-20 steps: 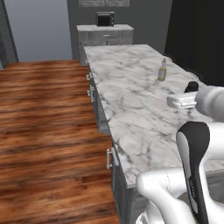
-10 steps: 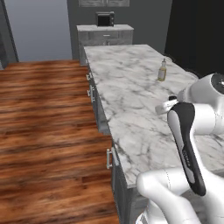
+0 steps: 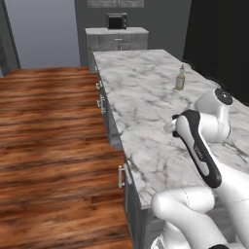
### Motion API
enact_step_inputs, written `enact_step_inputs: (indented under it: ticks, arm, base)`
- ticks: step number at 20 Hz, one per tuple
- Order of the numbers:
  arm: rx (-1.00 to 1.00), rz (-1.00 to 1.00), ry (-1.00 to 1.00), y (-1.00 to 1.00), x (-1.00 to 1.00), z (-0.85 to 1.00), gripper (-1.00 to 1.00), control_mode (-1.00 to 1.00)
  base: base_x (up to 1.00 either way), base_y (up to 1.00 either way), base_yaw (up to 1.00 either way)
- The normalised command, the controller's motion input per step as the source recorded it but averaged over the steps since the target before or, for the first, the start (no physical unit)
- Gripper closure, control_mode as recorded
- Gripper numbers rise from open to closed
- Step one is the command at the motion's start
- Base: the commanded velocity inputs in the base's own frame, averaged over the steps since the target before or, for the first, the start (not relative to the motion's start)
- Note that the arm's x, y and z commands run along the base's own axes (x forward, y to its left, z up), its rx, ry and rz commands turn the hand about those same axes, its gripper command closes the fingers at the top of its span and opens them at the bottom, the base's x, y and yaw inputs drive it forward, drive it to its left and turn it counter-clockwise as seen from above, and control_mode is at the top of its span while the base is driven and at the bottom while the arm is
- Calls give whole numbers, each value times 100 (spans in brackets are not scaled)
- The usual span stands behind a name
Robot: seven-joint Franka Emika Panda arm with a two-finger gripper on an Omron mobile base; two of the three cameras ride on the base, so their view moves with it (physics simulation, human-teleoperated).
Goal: Move the syrup bottle and shaker from the cabinet to the dining counter.
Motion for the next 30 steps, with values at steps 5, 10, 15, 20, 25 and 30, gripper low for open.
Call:
enact_step_inputs:
  ticks: [5, 10, 15, 20, 25, 30]
  arm:
    - [0, 15, 0, -3, 68, -56, 100, -100]
    - [2, 9, 2, 0, 51, -38, 100, -100]
    - [0, 5, 1, 0, 27, -39, 100, -100]
    - [2, 3, 0, -1, 5, -37, 100, -100]
    - [8, 0, -1, 0, 0, -30, 100, -100]
    - [8, 0, -7, 0, 0, -24, 100, -100]
  base:
    - [0, 0, 0]
    - [0, 0, 0]
    - [0, 0, 0]
    - [0, 0, 0]
    - [0, 0, 0]
    - [0, 0, 0]
